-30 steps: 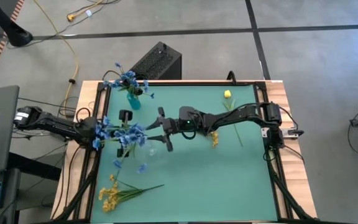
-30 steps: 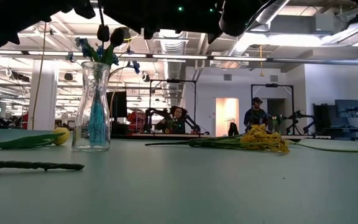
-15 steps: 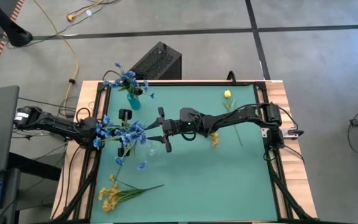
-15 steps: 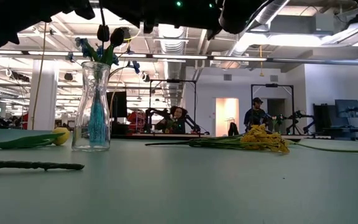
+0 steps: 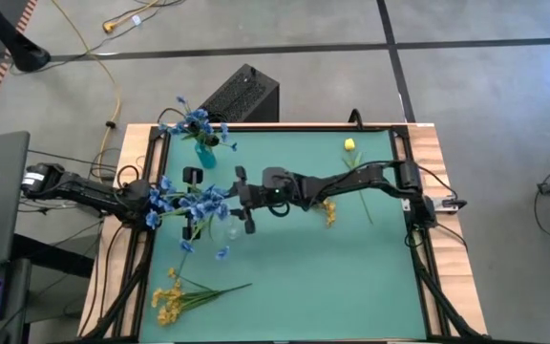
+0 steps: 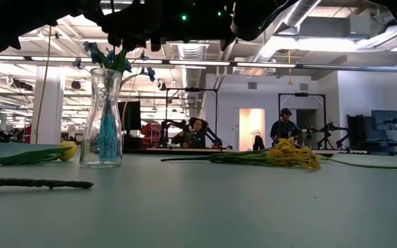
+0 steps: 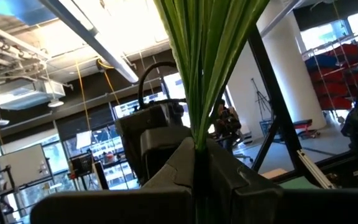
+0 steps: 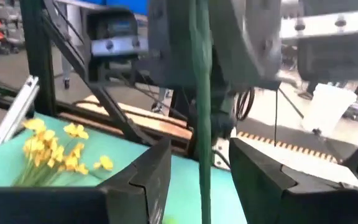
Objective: Sort flowers into vase by color
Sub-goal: Put the blue flowers into the blue vase
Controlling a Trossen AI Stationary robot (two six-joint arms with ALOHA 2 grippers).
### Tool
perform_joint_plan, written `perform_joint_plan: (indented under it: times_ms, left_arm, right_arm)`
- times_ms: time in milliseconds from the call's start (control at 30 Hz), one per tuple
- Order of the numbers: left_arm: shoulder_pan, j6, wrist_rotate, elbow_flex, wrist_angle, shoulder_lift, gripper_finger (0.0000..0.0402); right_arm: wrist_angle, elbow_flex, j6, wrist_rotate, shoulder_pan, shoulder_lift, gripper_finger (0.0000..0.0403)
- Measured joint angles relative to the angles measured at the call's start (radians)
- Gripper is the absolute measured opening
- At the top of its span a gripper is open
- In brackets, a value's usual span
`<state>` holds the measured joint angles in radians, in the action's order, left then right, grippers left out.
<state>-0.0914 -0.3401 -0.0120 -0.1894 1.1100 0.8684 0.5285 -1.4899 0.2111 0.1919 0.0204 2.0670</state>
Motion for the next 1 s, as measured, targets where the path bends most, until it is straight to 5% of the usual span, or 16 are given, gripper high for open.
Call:
perform_joint_plan:
  times_ms: [467, 1000]
  left_arm:
    - [0.000, 0.009, 0.002, 0.000, -0.005, 0.000, 0.0000]
    - [0.001, 0.014, 0.010, 0.000, -0.036, 0.000, 0.0062]
  right_arm:
    - [-0.098, 0.000, 0.026, -0.012, 0.001, -0.034, 0.0035]
    - [-0.241, 0.000, 0.005, -0.007, 0.011, -0.124, 0.0034]
